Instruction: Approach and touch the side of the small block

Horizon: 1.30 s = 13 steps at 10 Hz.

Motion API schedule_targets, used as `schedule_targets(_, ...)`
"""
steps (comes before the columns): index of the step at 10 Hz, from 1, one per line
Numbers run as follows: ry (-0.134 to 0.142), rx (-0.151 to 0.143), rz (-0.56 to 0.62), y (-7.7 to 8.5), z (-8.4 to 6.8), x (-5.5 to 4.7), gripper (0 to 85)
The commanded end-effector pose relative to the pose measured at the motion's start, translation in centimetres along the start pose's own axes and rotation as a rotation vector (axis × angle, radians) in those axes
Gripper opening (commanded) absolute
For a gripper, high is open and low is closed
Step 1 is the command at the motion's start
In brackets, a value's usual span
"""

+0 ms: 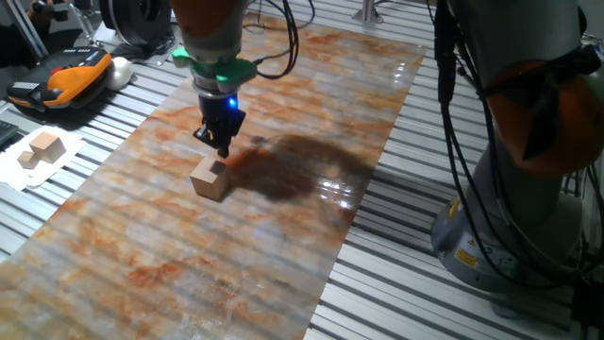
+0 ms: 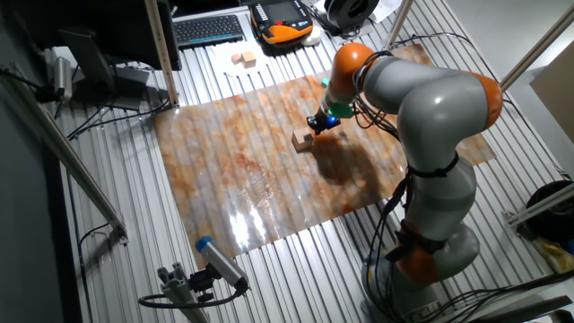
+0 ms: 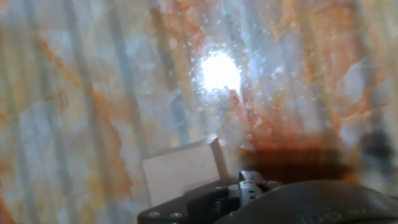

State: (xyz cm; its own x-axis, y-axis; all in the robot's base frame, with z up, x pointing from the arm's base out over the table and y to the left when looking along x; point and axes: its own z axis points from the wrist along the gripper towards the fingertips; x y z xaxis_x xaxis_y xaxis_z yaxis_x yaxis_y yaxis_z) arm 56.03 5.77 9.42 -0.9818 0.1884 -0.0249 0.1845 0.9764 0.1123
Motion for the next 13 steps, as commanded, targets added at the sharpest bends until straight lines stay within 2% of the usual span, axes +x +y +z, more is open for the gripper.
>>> schedule_targets(1,-0.001,0.011,-0.006,-0.3,-0.5,-0.1,0.0)
schedule_targets(2,-0.009,0.051,-0.031,-0.7,-1.2,-0.3,0.0)
schedule_targets(4,-0.030,0.086,-0.042,-0.9,-2.6,-0.1,0.0)
schedule_targets(5,-0.031,0.096,-0.054,-1.1,-3.4,0.1,0.0)
schedule_targets(10,-0.028,0.094,-0.076,-1.6,-5.2,0.0,0.0)
schedule_targets(13,-0.027,0.103,-0.068,-1.4,-5.4,0.0,0.0)
